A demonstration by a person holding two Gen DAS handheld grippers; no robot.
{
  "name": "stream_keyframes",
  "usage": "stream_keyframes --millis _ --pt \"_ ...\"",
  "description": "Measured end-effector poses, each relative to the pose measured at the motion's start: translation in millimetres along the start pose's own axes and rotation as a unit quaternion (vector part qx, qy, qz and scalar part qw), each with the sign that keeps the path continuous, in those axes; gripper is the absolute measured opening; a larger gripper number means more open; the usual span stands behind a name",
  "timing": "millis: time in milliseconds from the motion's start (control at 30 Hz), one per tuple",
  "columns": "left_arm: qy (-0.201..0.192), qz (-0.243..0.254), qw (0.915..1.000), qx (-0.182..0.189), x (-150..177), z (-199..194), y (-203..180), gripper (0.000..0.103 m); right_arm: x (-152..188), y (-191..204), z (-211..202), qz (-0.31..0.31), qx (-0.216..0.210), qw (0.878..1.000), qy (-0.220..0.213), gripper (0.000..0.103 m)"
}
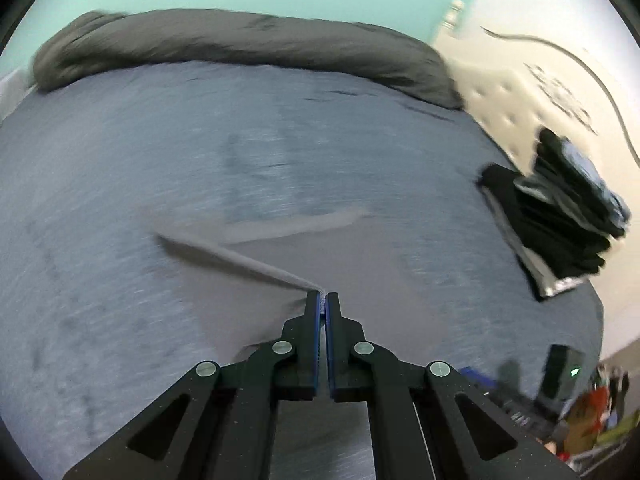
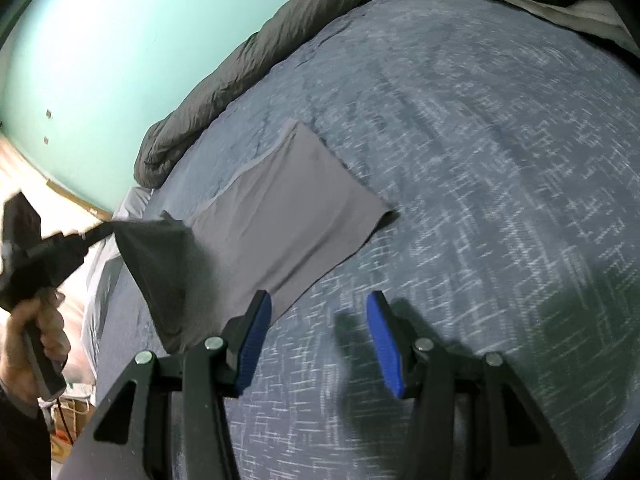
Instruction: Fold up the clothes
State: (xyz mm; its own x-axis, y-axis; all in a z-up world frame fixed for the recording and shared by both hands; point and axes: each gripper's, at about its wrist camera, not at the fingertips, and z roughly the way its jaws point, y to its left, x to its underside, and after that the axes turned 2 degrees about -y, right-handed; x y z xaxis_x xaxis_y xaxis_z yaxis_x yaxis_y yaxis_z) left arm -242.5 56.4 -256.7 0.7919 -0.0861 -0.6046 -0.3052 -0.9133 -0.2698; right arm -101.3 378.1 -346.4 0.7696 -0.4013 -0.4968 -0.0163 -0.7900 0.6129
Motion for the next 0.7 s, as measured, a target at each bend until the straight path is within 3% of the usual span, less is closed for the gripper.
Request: stream_keyframes --millis 167,333,433,467,500,533,700 --pt "0.070 0.021 0.9965 0.040 19 73 -75 0.002 -9 -12 -9 0.013 0.000 1.000 -0.011 0.050" --pt "0.126 0.021 0.9908 0.045 54 126 -98 0.002 -18 -27 -13 0.032 -0.002 0.999 -0.019 0.050" --pt "0.134 0.018 0.9897 0.047 57 129 -91 0.006 -25 -29 -7 0.039 -0.007 0.999 -0.016 0.050" --pt "0.130 0.019 0.9905 0.041 56 125 -87 0.011 -27 -28 -5 0.037 -0.009 0.999 -0.015 0.050" --pt "0.124 0.022 0.9914 0.034 53 120 -81 0.024 -29 -25 -2 0.036 -0.015 0.999 -0.014 0.050" --pt "0.118 0.026 0.9923 0.028 49 114 -75 0.027 -31 -22 1 0.035 -0.020 0.999 -0.014 0.050" --pt "0.089 0.043 0.9951 -0.007 31 86 -43 0.028 -37 -5 20 0.017 -0.032 0.999 -0.001 0.050"
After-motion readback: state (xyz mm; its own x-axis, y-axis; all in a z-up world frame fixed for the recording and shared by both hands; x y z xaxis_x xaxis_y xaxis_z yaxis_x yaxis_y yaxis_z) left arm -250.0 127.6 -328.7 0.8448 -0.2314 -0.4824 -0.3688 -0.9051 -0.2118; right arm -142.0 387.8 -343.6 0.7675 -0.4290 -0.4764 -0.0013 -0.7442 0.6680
